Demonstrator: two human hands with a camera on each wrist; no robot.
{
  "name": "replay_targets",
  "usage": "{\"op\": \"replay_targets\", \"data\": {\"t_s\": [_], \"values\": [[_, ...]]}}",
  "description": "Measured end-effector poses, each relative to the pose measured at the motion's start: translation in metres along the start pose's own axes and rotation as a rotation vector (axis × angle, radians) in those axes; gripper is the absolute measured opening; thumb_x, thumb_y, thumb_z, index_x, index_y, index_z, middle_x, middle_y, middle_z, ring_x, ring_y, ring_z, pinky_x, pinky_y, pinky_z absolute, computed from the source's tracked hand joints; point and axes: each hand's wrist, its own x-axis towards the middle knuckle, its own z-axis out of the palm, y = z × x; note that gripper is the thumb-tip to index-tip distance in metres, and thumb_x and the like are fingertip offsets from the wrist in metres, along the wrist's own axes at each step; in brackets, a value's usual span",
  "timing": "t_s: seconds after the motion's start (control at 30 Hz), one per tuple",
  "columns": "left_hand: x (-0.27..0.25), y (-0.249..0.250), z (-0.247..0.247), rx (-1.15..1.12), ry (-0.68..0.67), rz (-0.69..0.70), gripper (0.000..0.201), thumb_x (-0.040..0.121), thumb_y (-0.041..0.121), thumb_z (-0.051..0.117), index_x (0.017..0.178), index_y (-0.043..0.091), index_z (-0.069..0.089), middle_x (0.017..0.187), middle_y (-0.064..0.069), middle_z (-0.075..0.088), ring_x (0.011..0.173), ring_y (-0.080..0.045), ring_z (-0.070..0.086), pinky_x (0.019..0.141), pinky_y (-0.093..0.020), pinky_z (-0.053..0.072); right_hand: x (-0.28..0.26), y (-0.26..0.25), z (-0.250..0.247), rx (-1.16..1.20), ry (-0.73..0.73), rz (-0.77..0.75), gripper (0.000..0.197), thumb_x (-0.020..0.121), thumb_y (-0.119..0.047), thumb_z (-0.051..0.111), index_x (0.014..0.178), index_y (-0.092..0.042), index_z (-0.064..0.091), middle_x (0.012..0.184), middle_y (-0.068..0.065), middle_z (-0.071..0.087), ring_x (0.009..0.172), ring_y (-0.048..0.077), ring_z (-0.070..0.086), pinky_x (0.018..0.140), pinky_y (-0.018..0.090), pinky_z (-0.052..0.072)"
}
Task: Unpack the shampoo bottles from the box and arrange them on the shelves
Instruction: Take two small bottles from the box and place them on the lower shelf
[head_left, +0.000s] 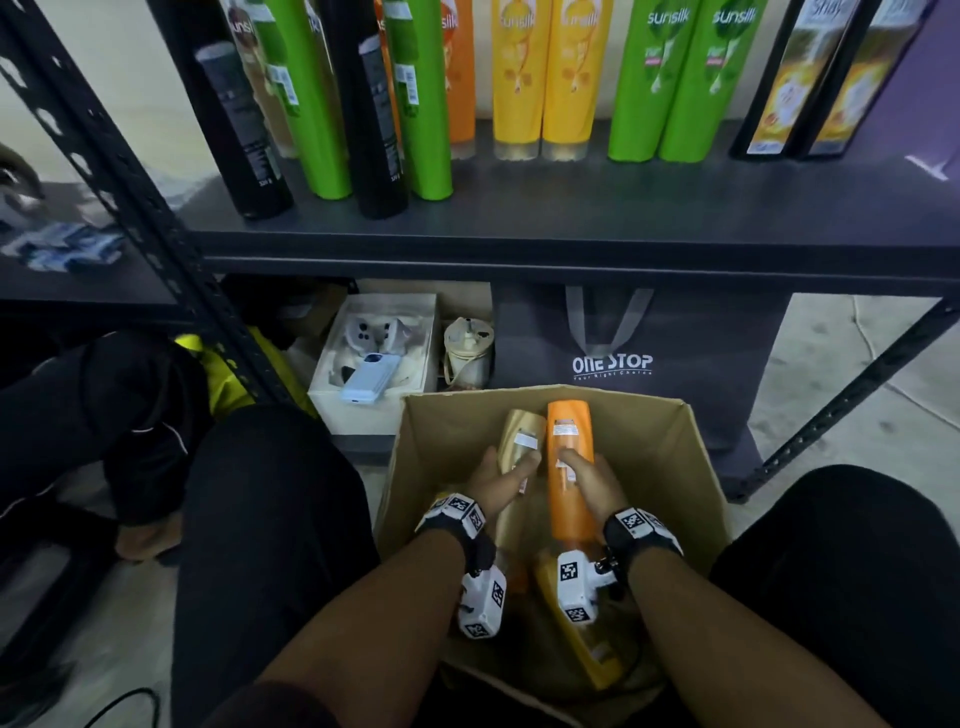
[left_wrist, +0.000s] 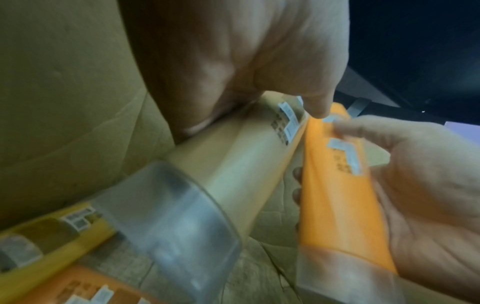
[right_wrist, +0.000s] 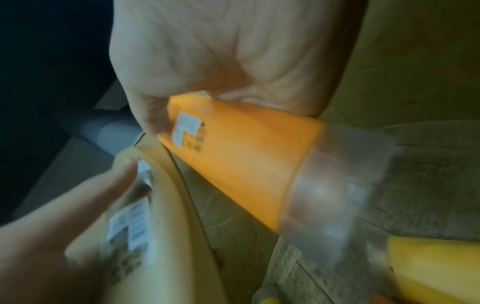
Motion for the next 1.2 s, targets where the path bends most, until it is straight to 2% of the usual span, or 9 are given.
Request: {"op": "replay_targets", "data": {"t_s": [0.07, 0.13, 0.23, 0.4, 0.53, 0.67, 0.83, 1.07, 1.2], "values": [[-0.003, 0.0, -0.003, 0.001, 0.025, 0.075, 0.061, 0.087, 0.065, 0.068, 0.132, 0.027, 0.055, 0.127, 0.0, 0.067, 0.104, -0.01, 0.066, 0.081, -0.027, 0.052, -0.006, -0.001, 0.002, 0.054, 0.033, -0.071, 0.048, 0.088, -0.056, 0.071, 0.124, -0.024, 0.066, 0.112, 0.004, 0.073, 0.101, 0.024, 0.07, 0.089, 0.041, 0.054], [-0.003, 0.001, -0.005, 0.038, 0.072, 0.119, 0.061, 0.084, 0.065, 0.072, 0.129, 0.026, 0.057, 0.119, 0.001, 0.07, 0.101, -0.012, 0.068, 0.088, -0.032, 0.056, -0.013, -0.004, 0.003, 0.081, 0.051, -0.116, 0.045, 0.087, -0.06, 0.071, 0.119, -0.028, 0.066, 0.109, -0.002, 0.074, 0.098, 0.019, 0.069, 0.084, 0.037, 0.053], [-0.003, 0.004, -0.006, 0.077, 0.151, 0.154, 0.08, 0.081, 0.068, 0.072, 0.141, 0.019, 0.053, 0.128, -0.002, 0.068, 0.114, -0.023, 0.066, 0.099, -0.038, 0.052, -0.018, -0.007, 0.006, 0.1, 0.077, -0.156, 0.047, 0.087, -0.06, 0.071, 0.122, -0.028, 0.065, 0.111, -0.002, 0.072, 0.102, 0.021, 0.069, 0.095, 0.045, 0.055], [-0.014, 0.018, -0.006, -0.028, 0.221, 0.347, 0.035, 0.083, 0.058, 0.074, 0.107, 0.034, 0.065, 0.095, 0.014, 0.075, 0.086, -0.005, 0.07, 0.073, -0.023, 0.049, -0.026, -0.018, 0.007, 0.066, 0.106, -0.288, 0.045, 0.09, -0.06, 0.068, 0.121, -0.028, 0.065, 0.109, -0.005, 0.073, 0.1, 0.016, 0.069, 0.088, 0.038, 0.052], [-0.024, 0.041, -0.008, -0.114, 0.237, 0.471, 0.04, 0.084, 0.056, 0.073, 0.112, 0.029, 0.067, 0.098, 0.012, 0.076, 0.09, -0.005, 0.072, 0.08, -0.025, 0.056, -0.035, -0.038, 0.008, 0.102, 0.132, -0.415, 0.04, 0.088, -0.063, 0.067, 0.112, -0.031, 0.068, 0.101, -0.011, 0.075, 0.097, 0.012, 0.07, 0.088, 0.039, 0.055], [-0.03, 0.072, -0.021, -0.134, 0.316, 0.565, 0.037, 0.089, 0.053, 0.073, 0.117, 0.03, 0.065, 0.101, 0.019, 0.076, 0.092, 0.002, 0.071, 0.073, -0.009, 0.052, -0.05, -0.066, 0.013, 0.182, 0.14, -0.552, 0.05, 0.081, -0.074, 0.066, 0.114, -0.037, 0.067, 0.102, -0.019, 0.074, 0.092, 0.001, 0.07, 0.087, 0.034, 0.055], [-0.039, 0.114, -0.041, -0.136, 0.371, 0.669, 0.038, 0.09, 0.058, 0.069, 0.117, 0.033, 0.061, 0.103, 0.027, 0.071, 0.093, 0.006, 0.068, 0.072, -0.004, 0.049, -0.065, -0.101, 0.014, 0.21, 0.119, -0.643, 0.061, 0.072, -0.082, 0.063, 0.12, -0.045, 0.062, 0.11, -0.019, 0.072, 0.099, 0.0, 0.068, 0.087, 0.032, 0.052], [-0.057, 0.156, -0.048, -0.203, 0.386, 0.815, 0.039, 0.083, 0.063, 0.07, 0.109, 0.035, 0.063, 0.1, 0.022, 0.073, 0.091, 0.002, 0.07, 0.072, -0.009, 0.051, -0.08, -0.138, 0.011, 0.262, 0.164, -0.755, 0.049, 0.063, -0.094, 0.059, 0.103, -0.066, 0.057, 0.105, -0.028, 0.069, 0.093, -0.006, 0.067, 0.077, 0.028, 0.049], [-0.064, 0.178, -0.051, -0.242, 0.391, 0.888, 0.042, 0.079, 0.062, 0.073, 0.108, 0.034, 0.063, 0.1, 0.02, 0.074, 0.089, 0.0, 0.071, 0.073, -0.016, 0.055, -0.089, -0.161, 0.005, 0.248, 0.252, -0.849, 0.046, 0.067, -0.09, 0.058, 0.103, -0.061, 0.058, 0.1, -0.038, 0.065, 0.091, -0.014, 0.064, 0.075, 0.023, 0.046]]}}
